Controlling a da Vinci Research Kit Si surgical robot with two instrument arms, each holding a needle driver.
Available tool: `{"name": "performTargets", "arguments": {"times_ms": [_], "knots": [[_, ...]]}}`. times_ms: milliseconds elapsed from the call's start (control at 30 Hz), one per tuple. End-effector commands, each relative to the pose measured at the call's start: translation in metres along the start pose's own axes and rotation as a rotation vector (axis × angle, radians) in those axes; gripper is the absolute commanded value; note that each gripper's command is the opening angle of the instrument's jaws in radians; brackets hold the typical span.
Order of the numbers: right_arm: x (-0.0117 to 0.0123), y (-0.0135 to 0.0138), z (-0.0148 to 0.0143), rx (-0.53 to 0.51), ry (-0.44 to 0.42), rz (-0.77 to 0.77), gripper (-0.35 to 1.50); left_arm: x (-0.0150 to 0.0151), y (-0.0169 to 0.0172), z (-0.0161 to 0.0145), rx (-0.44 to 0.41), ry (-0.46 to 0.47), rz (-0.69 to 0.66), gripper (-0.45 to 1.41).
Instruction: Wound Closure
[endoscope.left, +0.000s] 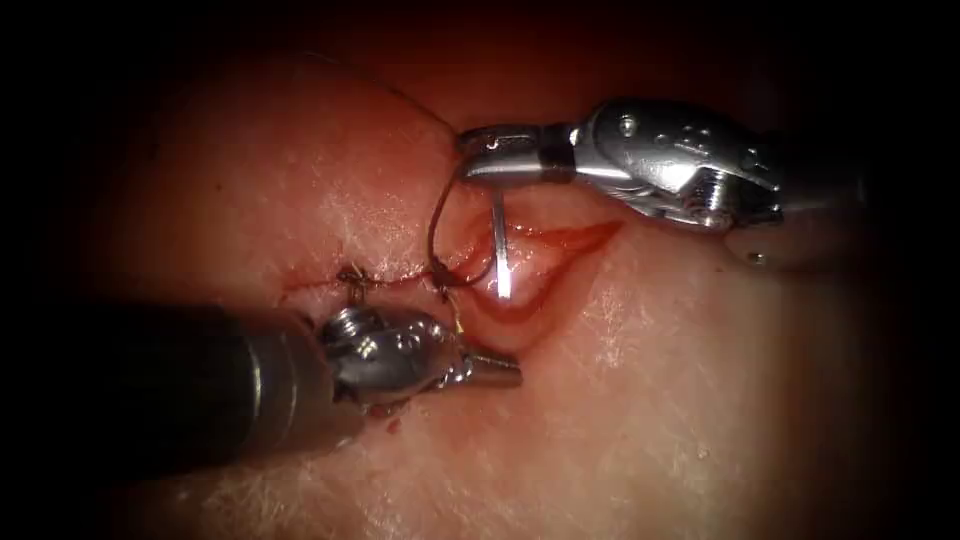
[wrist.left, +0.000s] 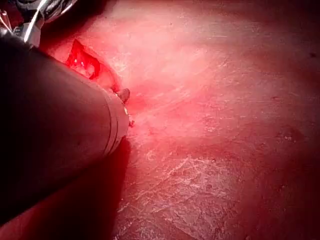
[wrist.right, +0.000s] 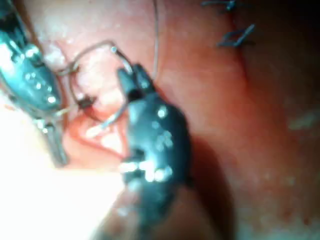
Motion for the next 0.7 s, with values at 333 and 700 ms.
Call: {"name": "performTargets", "arguments": {"times_ms": [333, 700], "knots": [[-0.0019, -0.0003, 0.0013, 0.105, 0.002, 0.226, -0.35, -0.0002, -0.0001, 0.0008, -0.003, -0.003, 0.001, -0.1], [-0.0036, -0.001, 0.002, 0.121, -0.006, 0.362, -0.35, -0.0003, -0.0001, 0.0007, -0.004, -0.003, 0.002, -0.11]]}}
